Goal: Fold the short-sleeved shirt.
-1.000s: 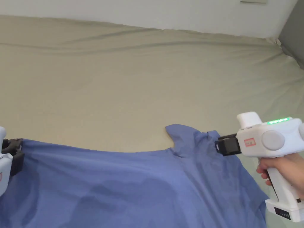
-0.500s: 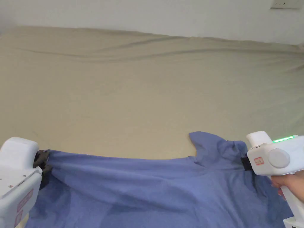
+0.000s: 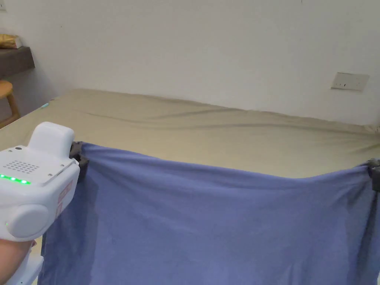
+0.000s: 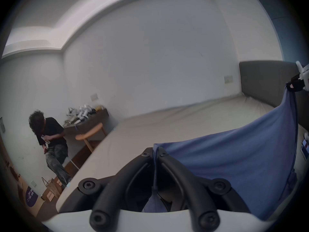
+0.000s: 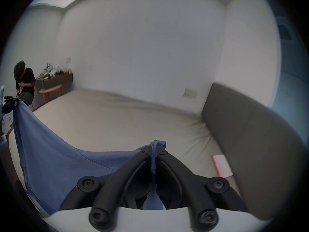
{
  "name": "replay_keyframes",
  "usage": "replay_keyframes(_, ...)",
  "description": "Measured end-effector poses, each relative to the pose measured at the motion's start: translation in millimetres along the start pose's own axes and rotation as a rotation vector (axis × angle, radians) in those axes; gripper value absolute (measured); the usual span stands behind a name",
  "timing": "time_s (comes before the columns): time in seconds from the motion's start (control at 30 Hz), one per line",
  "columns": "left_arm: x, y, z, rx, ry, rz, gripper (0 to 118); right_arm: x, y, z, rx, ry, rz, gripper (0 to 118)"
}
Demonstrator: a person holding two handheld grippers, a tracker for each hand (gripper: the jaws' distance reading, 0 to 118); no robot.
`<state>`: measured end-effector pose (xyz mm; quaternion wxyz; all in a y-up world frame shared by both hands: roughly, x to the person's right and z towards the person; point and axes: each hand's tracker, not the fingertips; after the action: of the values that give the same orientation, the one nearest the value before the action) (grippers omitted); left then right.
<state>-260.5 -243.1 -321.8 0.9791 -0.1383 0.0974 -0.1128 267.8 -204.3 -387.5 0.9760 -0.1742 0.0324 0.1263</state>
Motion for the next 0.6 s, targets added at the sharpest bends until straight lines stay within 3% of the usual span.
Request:
replay_keyframes(0.23, -30, 65, 75, 0.184, 0.074, 0.029, 0, 6, 56, 118, 0.214, -0.09, 0.006, 6)
replay_keyframes(0.37, -46, 95, 110, 0.265, 0.08, 0.084, 0, 5, 79, 157, 0.305, -0.159, 0.065, 6)
replay_keyframes(0.6, -63, 147, 147, 0.369, 0.106, 0.094, 0, 15, 107, 195, 0.383, -0.173, 0.007, 6)
